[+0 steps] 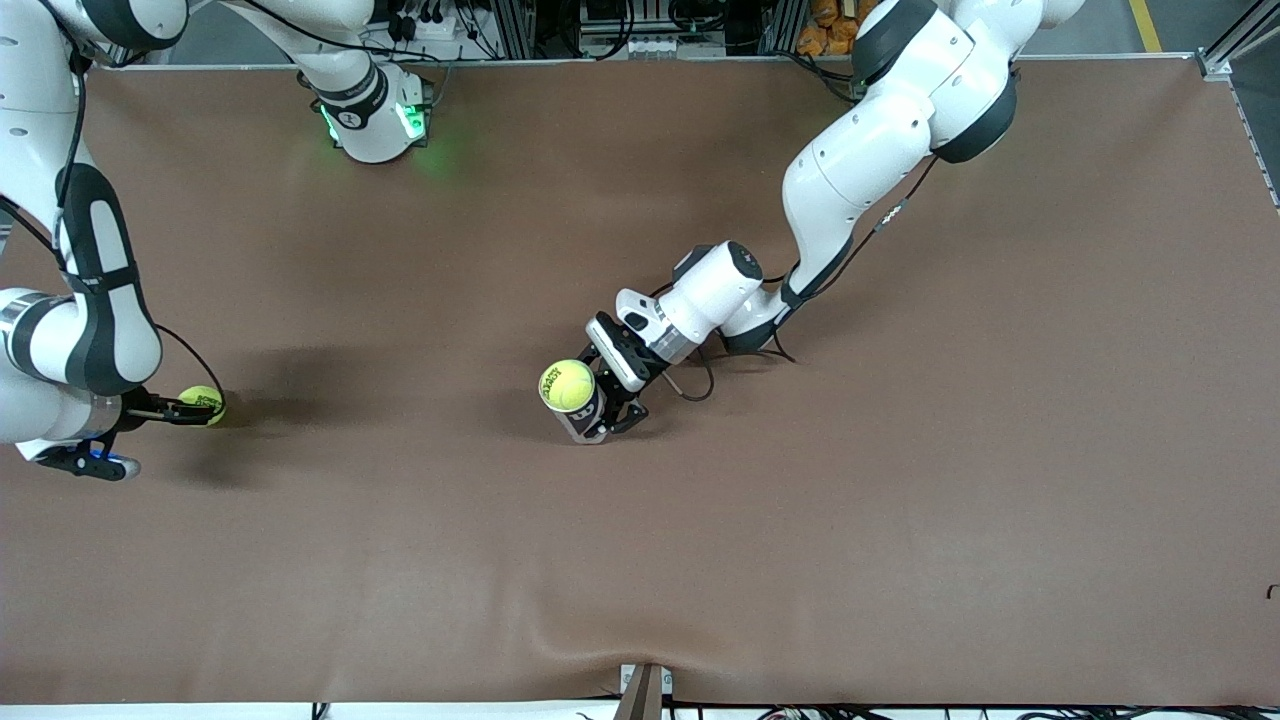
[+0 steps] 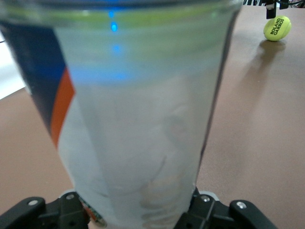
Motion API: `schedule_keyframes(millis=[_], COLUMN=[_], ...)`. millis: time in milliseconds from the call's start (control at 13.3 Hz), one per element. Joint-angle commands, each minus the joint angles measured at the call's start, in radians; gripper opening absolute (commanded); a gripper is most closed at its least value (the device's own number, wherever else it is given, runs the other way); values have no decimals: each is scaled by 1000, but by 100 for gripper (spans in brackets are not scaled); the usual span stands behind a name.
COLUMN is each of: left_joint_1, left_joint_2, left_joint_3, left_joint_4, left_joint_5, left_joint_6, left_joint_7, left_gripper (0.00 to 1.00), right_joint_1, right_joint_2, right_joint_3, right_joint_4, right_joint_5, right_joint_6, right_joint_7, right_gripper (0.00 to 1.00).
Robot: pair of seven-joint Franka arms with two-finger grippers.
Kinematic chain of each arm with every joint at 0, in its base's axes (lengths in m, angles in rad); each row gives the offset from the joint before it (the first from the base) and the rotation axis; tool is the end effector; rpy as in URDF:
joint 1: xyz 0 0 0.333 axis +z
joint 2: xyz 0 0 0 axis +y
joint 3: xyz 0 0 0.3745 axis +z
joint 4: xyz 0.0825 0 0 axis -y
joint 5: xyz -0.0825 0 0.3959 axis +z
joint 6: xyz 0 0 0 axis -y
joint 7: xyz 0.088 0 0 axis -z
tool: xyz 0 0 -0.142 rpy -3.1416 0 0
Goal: Insert tennis ball vertically with right arm
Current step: 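Move the right gripper to the second ball and grasp it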
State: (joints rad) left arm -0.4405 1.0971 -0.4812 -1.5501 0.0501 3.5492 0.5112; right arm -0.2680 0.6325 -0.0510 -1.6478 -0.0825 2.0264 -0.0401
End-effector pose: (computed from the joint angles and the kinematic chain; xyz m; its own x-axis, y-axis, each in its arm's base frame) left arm 0.5782 -0.5705 0.1623 0.2564 -0.4539 0.8534 -0.8414 -0.5394 -0.0342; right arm 0.6559 -0.2203 0.2323 0.9393 -0.2281 -0.2562 -0.2139 -0.9734 0.0824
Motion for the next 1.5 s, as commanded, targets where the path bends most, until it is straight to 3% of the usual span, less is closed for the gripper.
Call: schedule_keyframes(millis=[0, 226, 301, 376, 527, 677, 903, 1128, 1429], left_joint_1=[-9, -3, -3, -1, -1, -1, -1, -1, -1], left_joint_2=[10, 9, 9, 9, 9, 7, 6, 6, 6], left_joint_3=[4, 4, 4, 4, 4, 4, 4, 4, 4], left_joint_4=[10, 8, 8, 8, 8, 8, 8, 8, 7], left_joint_5=[-10, -7, -9, -7, -7, -7, -7, -7, -7], left_joint_6=[4, 4, 5, 5, 5, 4, 4, 4, 4], left_joint_7=[-2, -2, -2, -2, -2, -2, -2, -2, -2], left_gripper=[70, 70, 70, 70, 70, 70, 70, 70, 70], right_joint_1=[-26, -28, -30, -28, -30, -28, -14, 21, 157], right_joint_2=[-2, 1, 1, 1, 1, -5, -19, -37, -117], right_joint_3=[23, 23, 23, 23, 23, 25, 34, 39, 50], right_joint_4=[-15, -53, -72, -84, -84, -75, -25, 84, 108], right_joint_5=[-23, -19, -19, -19, -20, -14, 30, 185, 327], right_joint_6=[11, 41, 79, 90, 92, 80, -10, -233, -362], right_joint_7=[-7, -7, -7, -9, -12, -41, -32, 9, 351], right_gripper=[100, 100, 97, 87, 61, 1, 0, 0, 0])
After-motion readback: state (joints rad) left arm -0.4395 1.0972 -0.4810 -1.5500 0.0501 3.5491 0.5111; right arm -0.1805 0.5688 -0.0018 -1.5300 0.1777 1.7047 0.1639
